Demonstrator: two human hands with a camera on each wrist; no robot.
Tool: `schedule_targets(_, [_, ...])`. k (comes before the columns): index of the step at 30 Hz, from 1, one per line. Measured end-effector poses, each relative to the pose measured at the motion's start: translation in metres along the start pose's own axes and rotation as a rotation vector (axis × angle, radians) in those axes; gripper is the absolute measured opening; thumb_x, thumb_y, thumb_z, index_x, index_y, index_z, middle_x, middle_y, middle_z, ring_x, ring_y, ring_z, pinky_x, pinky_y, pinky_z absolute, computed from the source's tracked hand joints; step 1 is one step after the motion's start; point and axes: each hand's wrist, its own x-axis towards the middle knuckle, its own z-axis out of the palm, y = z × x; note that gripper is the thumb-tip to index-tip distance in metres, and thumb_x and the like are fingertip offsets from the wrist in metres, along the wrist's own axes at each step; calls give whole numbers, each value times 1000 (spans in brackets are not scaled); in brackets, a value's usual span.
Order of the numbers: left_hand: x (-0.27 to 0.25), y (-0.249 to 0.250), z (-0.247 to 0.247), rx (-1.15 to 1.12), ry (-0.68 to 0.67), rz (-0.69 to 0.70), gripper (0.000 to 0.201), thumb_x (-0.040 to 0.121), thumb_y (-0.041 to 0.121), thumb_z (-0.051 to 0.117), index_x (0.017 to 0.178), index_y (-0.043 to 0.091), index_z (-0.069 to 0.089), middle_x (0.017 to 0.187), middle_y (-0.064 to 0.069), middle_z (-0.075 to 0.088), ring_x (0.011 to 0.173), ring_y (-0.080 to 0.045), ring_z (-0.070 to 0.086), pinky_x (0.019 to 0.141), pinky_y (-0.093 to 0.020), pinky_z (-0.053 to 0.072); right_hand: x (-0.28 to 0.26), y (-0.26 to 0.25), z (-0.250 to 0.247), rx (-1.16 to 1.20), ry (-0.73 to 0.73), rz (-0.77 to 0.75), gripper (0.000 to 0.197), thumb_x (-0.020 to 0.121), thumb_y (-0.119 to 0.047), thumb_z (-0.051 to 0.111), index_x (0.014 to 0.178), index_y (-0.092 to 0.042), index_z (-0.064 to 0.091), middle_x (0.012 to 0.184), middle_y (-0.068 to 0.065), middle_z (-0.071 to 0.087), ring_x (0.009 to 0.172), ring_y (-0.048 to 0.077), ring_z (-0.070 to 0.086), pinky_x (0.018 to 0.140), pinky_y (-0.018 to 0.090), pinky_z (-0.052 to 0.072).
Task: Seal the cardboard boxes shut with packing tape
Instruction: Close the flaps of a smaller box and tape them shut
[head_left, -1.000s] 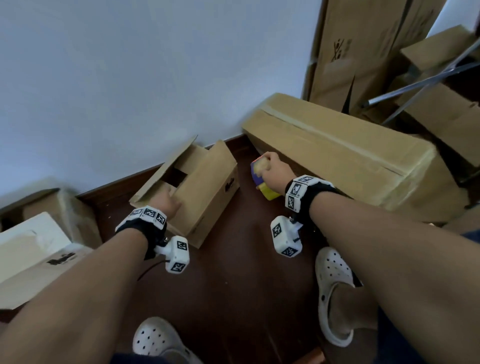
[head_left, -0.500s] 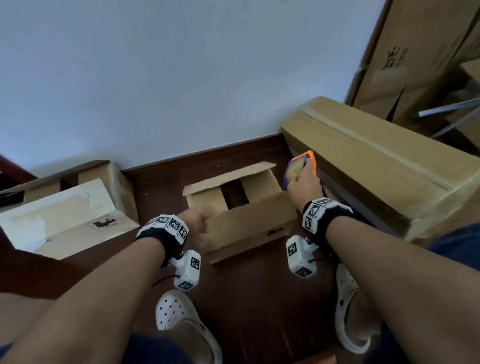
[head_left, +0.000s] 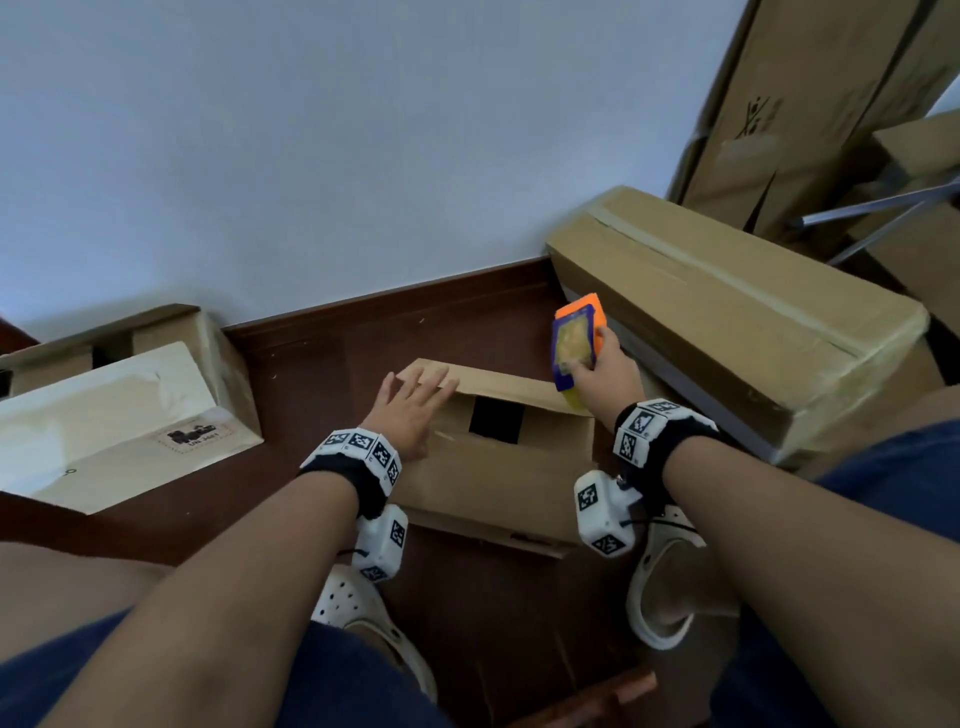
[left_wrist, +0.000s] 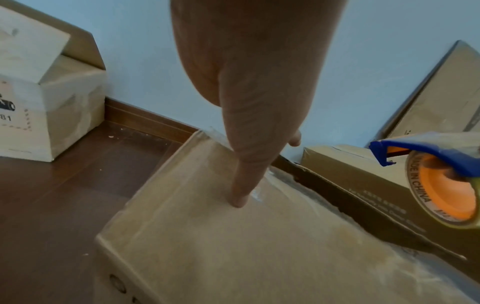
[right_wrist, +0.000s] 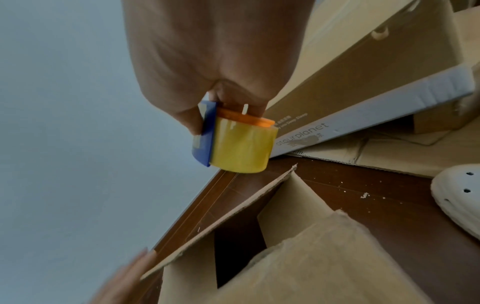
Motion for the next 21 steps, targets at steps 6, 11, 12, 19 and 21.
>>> schedule_targets(6, [24,3,21,2,-215,67,68,96,13,47,153,31,14,161,13,11,149,-16,5,119,-51,8,4,12,0,190,-105,97,81,74,-38,72,143,-17,35,125,5,61,112,24,59,96,43,48])
schedule_targets(11, [24,2,55,-59,-185,73,61,99,7,35,153,28,18,161,8,14,143,-19,22,115,-40,22,7,29,12,306,-273,176,60,80,-15,70,135,-13,46,120,9,61,105,24,62,92,42,51])
schedule_targets(12, [25,0,58,-81,-174,72,60,100,8,33,153,28,17,161,9,13,145,-20,19,116,-41,20,8,29,14,320,-327,190,52,85,-8,64,133,-12,47,119,8,60,105,25,61,94,42,50])
schedule_targets(19, [28,-9,69,-212,12,19,48,100,29,44,145,40,35,154,18,30,138,-16,31,114,-37,22,13,22,37,138,-377,82,51,87,-56,58,122,-18,60,114,1,65,100,17,64,91,38,52])
schedule_targets(21, [29,-9,65,-224,-10,-59,51,99,35,46,147,44,29,155,23,23,141,-15,25,117,-43,13,13,24,42,-54,-399,52,50,87,-56,58,118,-16,62,112,3,66,99,20,63,88,37,51])
